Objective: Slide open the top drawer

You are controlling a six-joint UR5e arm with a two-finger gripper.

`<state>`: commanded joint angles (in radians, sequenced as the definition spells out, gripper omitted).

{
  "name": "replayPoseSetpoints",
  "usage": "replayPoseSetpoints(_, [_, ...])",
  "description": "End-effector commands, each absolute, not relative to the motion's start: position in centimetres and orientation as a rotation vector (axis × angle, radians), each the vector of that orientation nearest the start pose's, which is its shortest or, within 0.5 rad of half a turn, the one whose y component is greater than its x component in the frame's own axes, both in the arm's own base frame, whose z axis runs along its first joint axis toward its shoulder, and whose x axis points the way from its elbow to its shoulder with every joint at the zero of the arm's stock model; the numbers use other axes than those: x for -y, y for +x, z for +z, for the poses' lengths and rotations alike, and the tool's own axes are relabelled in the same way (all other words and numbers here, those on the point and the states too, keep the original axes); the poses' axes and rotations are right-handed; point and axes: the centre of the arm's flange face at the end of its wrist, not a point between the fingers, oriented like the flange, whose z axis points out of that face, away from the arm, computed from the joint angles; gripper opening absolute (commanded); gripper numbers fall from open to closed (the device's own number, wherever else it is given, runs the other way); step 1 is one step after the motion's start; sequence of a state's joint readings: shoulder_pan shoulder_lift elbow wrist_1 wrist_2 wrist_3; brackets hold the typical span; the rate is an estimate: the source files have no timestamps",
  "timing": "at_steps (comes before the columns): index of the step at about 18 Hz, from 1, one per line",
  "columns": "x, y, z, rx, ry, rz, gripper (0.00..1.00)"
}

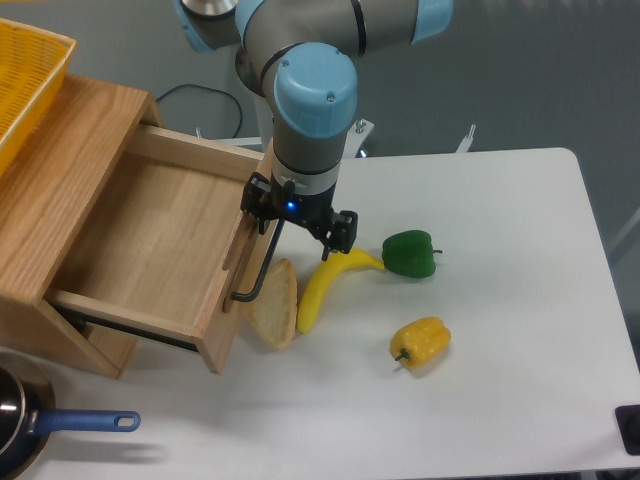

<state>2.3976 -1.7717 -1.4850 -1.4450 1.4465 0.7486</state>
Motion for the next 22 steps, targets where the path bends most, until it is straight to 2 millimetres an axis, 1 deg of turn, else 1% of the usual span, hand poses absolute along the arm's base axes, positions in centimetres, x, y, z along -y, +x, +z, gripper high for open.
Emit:
replayPoseSetpoints(2, [-49.5, -32.9, 44.4, 0.123, -3.031, -0.104, 1.0])
replayPoseSetpoints(3, [-49.2, -33.4, 44.9, 0.131, -3.023, -0.091, 1.0])
replayPoseSetpoints(5, [-48.5, -33.7, 45.9, 0.14, -3.01, -0.073, 1.0])
replayPoseSetpoints(6, [-48.2, -34.2, 46.0, 0.154, -3.005, -0.07, 1.0])
replayPoseSetpoints(10, [-47.5, -35.3, 46.6, 0.184, -2.996, -0.049, 1.0])
replayPoseSetpoints(13, [-46.9, -36.2, 46.4, 0.203, -2.998, -0.045, 1.0])
replayPoseSetpoints(15, [-46.3, -37.0, 46.2, 0.165, -3.001, -0.038, 1.0])
replayPoseSetpoints(19, [-43.5, -40.4, 45.8, 0.019, -3.013, -0.025, 1.0])
replayPoseSetpoints(20, [-43.0, -40.9, 45.5, -0.022, -3.018, -0.029, 1.0])
replayPoseSetpoints(22, [-42.9, -41.1, 45.2, -0.149, -3.025, -0.019, 1.0])
